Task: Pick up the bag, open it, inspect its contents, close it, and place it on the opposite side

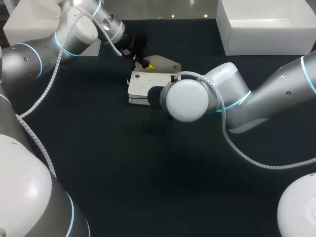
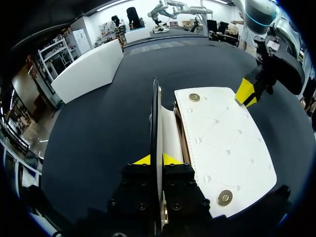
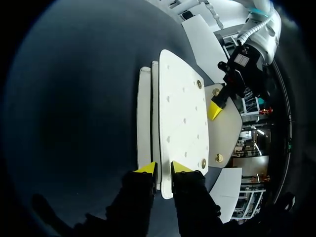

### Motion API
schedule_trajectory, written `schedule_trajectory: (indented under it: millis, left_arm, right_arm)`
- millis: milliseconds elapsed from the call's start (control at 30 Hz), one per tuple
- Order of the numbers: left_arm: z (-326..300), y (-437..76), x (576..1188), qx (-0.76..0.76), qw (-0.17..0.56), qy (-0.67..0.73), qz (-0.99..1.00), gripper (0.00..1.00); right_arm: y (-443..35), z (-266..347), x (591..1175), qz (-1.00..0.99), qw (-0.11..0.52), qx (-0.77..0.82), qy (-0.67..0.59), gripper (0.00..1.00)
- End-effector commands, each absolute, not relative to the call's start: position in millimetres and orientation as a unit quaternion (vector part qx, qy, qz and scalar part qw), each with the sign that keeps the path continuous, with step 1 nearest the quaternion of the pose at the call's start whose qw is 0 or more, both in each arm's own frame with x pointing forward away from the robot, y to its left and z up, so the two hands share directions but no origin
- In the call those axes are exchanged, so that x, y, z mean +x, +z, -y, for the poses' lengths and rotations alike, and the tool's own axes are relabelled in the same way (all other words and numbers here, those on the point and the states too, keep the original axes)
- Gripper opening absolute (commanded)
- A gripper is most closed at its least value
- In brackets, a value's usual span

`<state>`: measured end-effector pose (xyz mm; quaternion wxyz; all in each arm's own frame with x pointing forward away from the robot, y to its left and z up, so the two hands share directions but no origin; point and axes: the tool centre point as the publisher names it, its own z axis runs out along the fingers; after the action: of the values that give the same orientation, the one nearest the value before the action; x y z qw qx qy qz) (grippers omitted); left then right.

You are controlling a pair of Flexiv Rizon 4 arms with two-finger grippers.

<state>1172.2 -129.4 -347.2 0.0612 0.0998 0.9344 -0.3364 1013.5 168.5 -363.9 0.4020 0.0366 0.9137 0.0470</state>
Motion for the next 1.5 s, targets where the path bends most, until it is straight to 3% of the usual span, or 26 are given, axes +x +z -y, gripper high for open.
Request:
schedule_trajectory:
  millis: [33,333,533,700,767,1500]
  left_arm:
    - [128.3,-348.5,1170.4,0.099,0.06,-0.337,-0.934,0.0]
    - [126.7,-348.9,1165.9,0.098,0.055,-0.335,-0.936,0.0]
    - [125.6,-349.2,1163.3,0.098,0.054,-0.336,-0.935,0.0]
    - [124.0,-349.2,1161.5,0.097,0.052,-0.337,-0.935,0.0]
    - [122.8,-348.9,1160.3,0.097,0.052,-0.338,-0.935,0.0]
    - [114.0,-359.9,1117.5,0.152,0.153,-0.363,-0.906,0.0]
  right_arm:
    - [-366.1,-169.4,1014.7,-0.913,0.404,0.037,0.048,0.17]
    - [-369.4,-172.6,1018.9,-0.913,0.405,0.035,0.045,0.2]
    - [-369.4,-174.3,1023.0,-0.912,0.408,0.035,0.037,0.17]
    - [-370.0,-175.5,1026.4,-0.911,0.409,0.035,0.031,0.11]
    - [-369.3,-175.8,1027.0,-0.911,0.41,0.036,0.031,0.0]
    - [-364.0,-171.3,1024.1,-0.909,0.413,0.047,0.036,0.0]
